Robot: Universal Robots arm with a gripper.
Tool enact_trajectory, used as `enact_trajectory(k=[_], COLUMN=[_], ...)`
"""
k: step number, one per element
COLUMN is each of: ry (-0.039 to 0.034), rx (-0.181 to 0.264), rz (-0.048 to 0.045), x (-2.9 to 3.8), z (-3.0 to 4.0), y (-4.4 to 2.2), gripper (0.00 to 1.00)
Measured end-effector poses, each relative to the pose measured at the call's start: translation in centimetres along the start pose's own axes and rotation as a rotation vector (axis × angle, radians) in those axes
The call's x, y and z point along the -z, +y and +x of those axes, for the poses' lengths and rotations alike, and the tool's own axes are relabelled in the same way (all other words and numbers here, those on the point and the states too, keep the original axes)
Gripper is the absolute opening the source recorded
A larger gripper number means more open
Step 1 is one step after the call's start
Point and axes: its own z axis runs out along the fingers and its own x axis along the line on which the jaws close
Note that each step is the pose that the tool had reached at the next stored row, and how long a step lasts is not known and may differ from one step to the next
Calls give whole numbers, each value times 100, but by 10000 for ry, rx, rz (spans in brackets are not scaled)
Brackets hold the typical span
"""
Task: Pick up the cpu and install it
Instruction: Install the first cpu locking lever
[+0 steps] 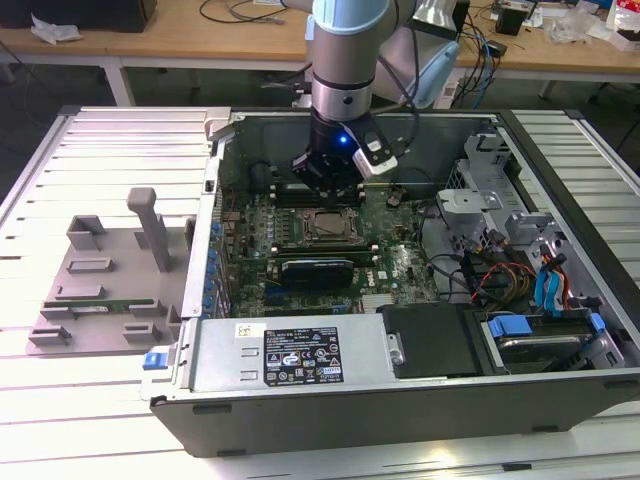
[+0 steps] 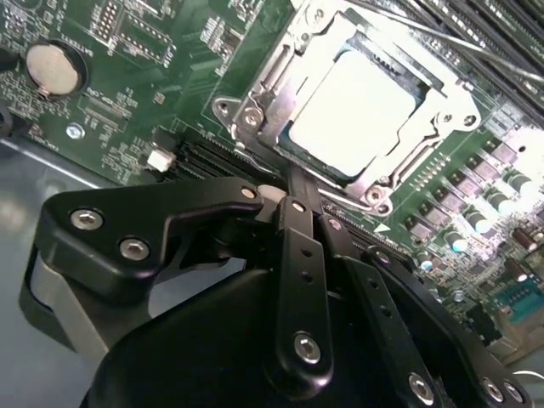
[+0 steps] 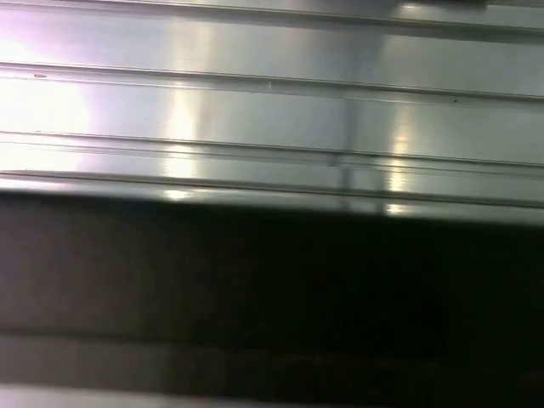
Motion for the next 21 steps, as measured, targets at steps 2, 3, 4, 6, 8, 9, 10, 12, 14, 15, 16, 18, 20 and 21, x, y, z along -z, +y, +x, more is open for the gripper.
enact_trajectory(k=[2, 3, 4, 6, 8, 9, 10, 12, 14, 15, 16, 18, 20, 21], ry=[2, 4, 6, 6, 7, 6, 6, 5, 5, 1, -4, -4, -5, -5], rx=[0, -1, -1, -2, -1, 0, 1, 6, 31, 41, 53, 78, 106, 107], rz=[0, 2, 4, 0, -2, -15, -21, -35, -74, -89, -105, -149, -182, -183], x=[-9, -15, -22, -42, -54, -57, -57, -57, -55, -57, -59, -60, -60, -58], z=[-27, -45, -62, -87, -100, -102, -105, -113, -127, -133, -143, -188, -193, -193], y=[-17, -31, -38, -39, -40, -39, -39, -39, -41, -40, -39, -41, -40, -40], gripper=[11, 11, 11, 11, 11, 11, 11, 11, 11, 11, 11, 11, 11, 11])
